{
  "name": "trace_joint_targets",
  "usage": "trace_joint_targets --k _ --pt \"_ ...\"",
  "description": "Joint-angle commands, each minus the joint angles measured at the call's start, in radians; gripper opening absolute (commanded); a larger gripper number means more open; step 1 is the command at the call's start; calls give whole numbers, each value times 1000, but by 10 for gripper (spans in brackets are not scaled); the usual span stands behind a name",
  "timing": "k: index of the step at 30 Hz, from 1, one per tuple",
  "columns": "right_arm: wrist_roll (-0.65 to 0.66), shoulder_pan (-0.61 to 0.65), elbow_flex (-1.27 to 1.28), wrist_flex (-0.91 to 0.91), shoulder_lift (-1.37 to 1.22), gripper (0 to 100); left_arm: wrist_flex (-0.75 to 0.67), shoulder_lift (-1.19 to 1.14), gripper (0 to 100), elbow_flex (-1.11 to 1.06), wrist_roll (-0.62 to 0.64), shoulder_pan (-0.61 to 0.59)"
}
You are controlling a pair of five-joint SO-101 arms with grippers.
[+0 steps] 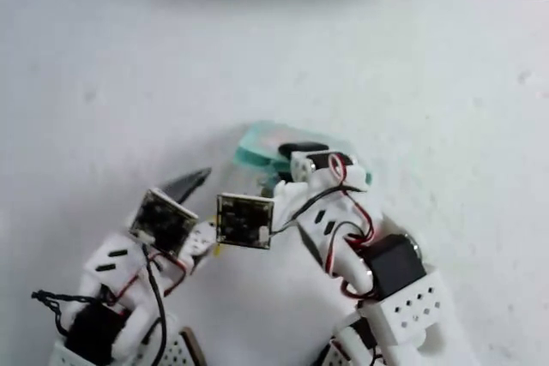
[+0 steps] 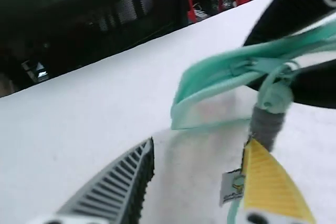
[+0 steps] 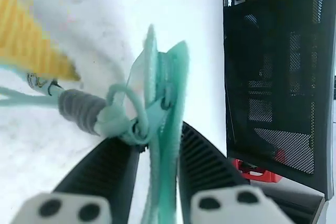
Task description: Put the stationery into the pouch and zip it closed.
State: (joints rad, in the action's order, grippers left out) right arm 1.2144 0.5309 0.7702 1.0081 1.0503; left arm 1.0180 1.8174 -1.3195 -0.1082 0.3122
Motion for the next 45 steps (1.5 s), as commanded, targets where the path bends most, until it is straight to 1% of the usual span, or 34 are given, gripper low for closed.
trace_joint_targets --k 1,4,7,10,14,17,21,22,26,30,31,34,35,41,45 --pt "-11 -19 -54 1 25 16 -32 12 287 63 49 -87" --pt "-11 -12 -52 7 73 16 -44 12 319 60 57 -117" --pt "-11 5 -57 21 137 16 -38 12 353 58 58 -111" --pt "-11 67 -107 96 193 16 -40 12 354 58 57 -110" --pt "-11 191 -249 243 214 16 -40 12 356 61 57 -105" --pt "-11 242 -334 306 199 16 -25 12 356 63 51 -51" --pt "-11 240 -381 321 168 16 32 12 358 100 49 13" --pt "0 240 -384 331 165 16 54 12 358 124 49 18" --pt "130 245 -431 429 165 16 157 12 359 222 49 27" --pt "216 269 -494 492 156 16 206 12 396 249 48 87" --pt "226 289 -503 492 156 16 213 12 402 249 46 105" --pt "230 340 -516 487 154 16 244 12 400 249 -60 163" --pt "233 354 -516 486 154 16 250 12 400 249 -78 176" --pt "265 371 -506 498 147 16 242 12 400 250 -77 176" --pt "267 372 -514 530 65 16 227 12 400 252 -83 176"
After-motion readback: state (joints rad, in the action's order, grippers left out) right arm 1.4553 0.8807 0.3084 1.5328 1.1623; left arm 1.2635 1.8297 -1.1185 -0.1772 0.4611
